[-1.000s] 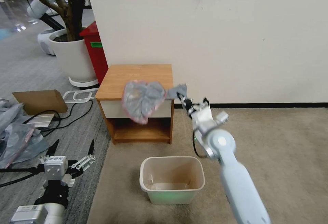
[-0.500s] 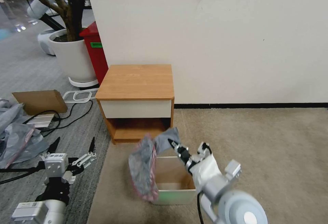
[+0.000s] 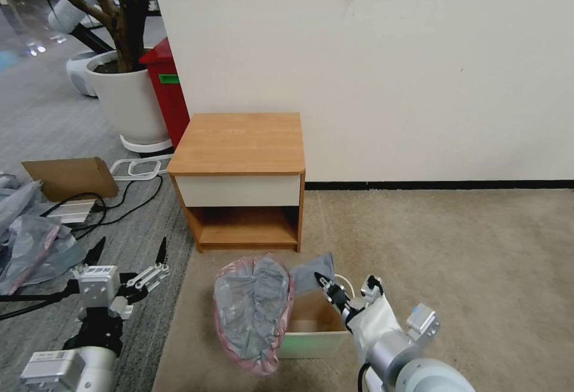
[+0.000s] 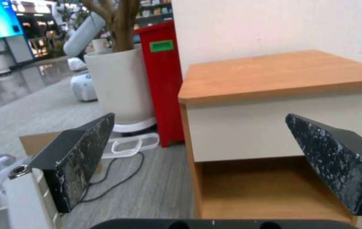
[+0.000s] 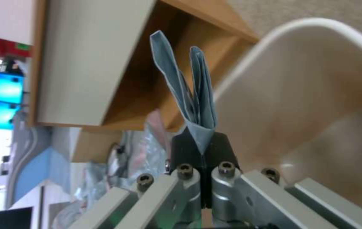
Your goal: Pick up the garbage bag from the table and place it over the trash can.
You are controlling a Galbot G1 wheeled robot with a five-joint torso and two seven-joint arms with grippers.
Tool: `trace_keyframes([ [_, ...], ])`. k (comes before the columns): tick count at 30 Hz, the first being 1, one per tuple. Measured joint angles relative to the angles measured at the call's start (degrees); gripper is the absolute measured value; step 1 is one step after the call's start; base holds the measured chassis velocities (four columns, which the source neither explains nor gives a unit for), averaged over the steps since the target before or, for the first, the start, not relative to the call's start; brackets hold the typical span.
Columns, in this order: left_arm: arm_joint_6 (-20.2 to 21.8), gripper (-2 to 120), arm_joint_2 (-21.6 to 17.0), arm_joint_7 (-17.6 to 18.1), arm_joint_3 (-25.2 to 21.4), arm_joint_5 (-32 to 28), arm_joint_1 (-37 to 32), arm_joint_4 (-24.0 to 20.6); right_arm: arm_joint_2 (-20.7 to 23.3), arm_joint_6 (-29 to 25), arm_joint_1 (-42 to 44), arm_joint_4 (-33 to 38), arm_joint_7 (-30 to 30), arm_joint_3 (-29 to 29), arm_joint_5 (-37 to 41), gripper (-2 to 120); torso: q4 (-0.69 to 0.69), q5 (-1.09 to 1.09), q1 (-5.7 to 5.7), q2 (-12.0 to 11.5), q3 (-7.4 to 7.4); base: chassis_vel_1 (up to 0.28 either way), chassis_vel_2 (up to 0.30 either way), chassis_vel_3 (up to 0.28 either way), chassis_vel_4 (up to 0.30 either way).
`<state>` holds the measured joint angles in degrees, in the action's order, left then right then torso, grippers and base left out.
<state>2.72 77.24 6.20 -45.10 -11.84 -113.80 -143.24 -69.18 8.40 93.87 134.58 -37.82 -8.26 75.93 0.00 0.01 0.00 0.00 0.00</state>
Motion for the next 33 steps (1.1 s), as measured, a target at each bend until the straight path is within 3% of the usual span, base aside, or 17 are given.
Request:
trace_keyframes([
  [6, 0.18, 100, -0.31, 0.0, 0.13, -0.05, 0.48, 0.0, 0.67, -0.35, 1.83, -0.45, -0.64, -0.28, -0.63, 0, 0.0, 0.0, 0.0, 0.0, 0.0, 0.0, 0.0, 0.0, 0.0],
  [9, 0.2, 100, -0.5, 0.0, 0.19, -0.07, 0.58, 0.0, 0.63, -0.34, 1.73, -0.41, -1.61, -0.52, -0.63, 15, 0.0, 0.0, 0.0, 0.0, 0.0, 0.0, 0.0, 0.0, 0.0],
  [15, 0.23, 100, -0.53, 0.0, 0.47, -0.11, 0.88, 0.0, 1.02, -0.11, 2.09, 0.64, -3.44, -1.22, -0.56, 32, 0.0, -0.01, 0.0, 0.0, 0.0, 0.0, 0.0, 0.0, 0.0],
  [19, 0.2, 100, -0.7, -0.01, 0.5, -0.37, 1.11, 0.0, 1.63, -0.04, 3.3, 2.15, -5.67, -2.6, -1.32, 52, 0.0, 0.0, 0.0, 0.0, 0.0, 0.0, 0.0, 0.0, 0.0],
  [26, 0.17, 100, -1.01, -0.01, 0.62, -1.2, 1.18, 0.0, 1.62, -0.07, 3.98, 6.14, -8.25, -3.48, -2.6, 73, 0.0, 0.0, 0.0, 0.0, 0.0, 0.0, 0.0, 0.0, 0.0],
  [28, 0.9, 100, -1.24, -0.01, 1.63, -1.53, 1.46, 0.0, 1.01, -0.07, 4.07, 7.19, -8.39, -3.46, -4.34, 84, 0.0, -0.01, 0.0, 0.0, 0.0, 0.0, 0.0, 0.0, 0.0],
  [33, 3.3, 100, -2.99, -0.21, 5.04, -2.52, 2.77, 0.0, -0.44, -0.09, 4.06, 6.94, -8.28, -3.49, -7.63, 98, 0.0, 0.0, 0.0, 0.0, 0.0, 0.0, 0.0, 0.0, 0.0],
])
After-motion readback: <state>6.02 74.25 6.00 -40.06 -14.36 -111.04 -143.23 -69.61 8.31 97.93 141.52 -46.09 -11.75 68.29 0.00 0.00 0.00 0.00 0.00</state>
